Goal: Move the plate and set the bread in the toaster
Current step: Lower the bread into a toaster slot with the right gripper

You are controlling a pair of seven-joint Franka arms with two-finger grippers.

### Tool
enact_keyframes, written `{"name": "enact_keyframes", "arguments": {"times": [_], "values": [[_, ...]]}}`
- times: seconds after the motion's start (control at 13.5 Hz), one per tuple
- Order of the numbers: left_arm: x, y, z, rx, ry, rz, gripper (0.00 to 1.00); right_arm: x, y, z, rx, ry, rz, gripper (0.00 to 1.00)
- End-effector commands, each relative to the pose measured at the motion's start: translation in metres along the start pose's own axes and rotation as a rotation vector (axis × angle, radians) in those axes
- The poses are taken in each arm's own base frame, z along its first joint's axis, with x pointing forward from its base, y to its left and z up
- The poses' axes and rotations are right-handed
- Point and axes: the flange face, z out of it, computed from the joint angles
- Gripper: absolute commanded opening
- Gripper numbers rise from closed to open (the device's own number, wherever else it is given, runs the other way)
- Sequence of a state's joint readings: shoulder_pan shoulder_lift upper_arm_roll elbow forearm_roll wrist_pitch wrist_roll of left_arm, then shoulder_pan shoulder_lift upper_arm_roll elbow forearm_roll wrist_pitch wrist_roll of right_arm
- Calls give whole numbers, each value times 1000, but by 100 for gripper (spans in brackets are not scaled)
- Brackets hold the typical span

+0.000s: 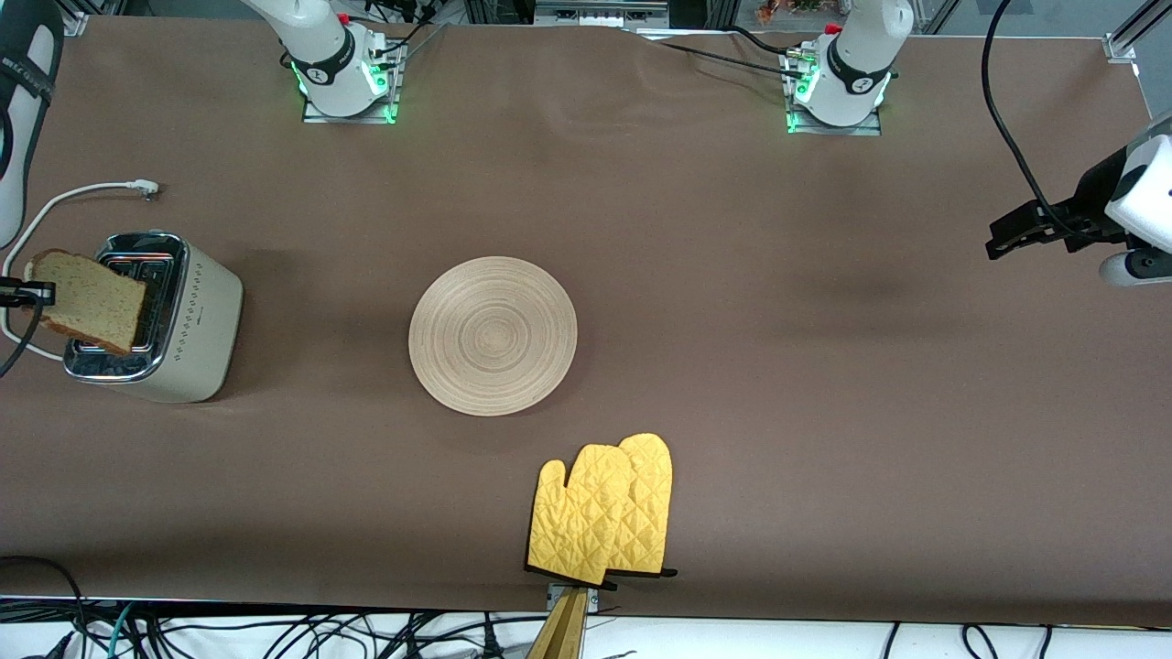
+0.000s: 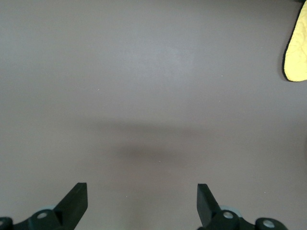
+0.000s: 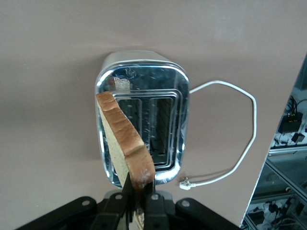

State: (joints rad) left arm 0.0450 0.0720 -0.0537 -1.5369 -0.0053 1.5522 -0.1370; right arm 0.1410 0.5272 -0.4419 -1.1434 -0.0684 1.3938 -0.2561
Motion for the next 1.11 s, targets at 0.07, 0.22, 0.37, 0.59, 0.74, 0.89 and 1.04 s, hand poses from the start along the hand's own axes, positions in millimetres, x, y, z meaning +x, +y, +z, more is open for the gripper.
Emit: {"name": "enact_keyframes", "arguments": {"times": [0.07, 0.22, 0.37, 0.59, 0.74, 0.89, 1.04], "values": [[3, -5, -8, 29, 8, 21, 100, 7, 28, 20, -11, -23, 5, 0], [2, -3, -8, 29, 8, 24, 100, 10, 40, 32, -9, -34, -3, 0], [2, -4, -8, 29, 8, 23, 100, 11, 54, 43, -5, -46, -13, 0], [3, -5, -8, 28, 10, 21, 100, 15, 64, 51, -8, -36, -17, 0], [2, -4, -8, 28, 10, 23, 100, 17, 65, 56, -10, -40, -16, 0], [3, -4, -8, 28, 11, 21, 100, 21, 64, 62, -7, -49, -15, 0], [3, -5, -7, 29, 7, 21, 100, 30, 59, 74, -3, -51, -20, 0]]}}
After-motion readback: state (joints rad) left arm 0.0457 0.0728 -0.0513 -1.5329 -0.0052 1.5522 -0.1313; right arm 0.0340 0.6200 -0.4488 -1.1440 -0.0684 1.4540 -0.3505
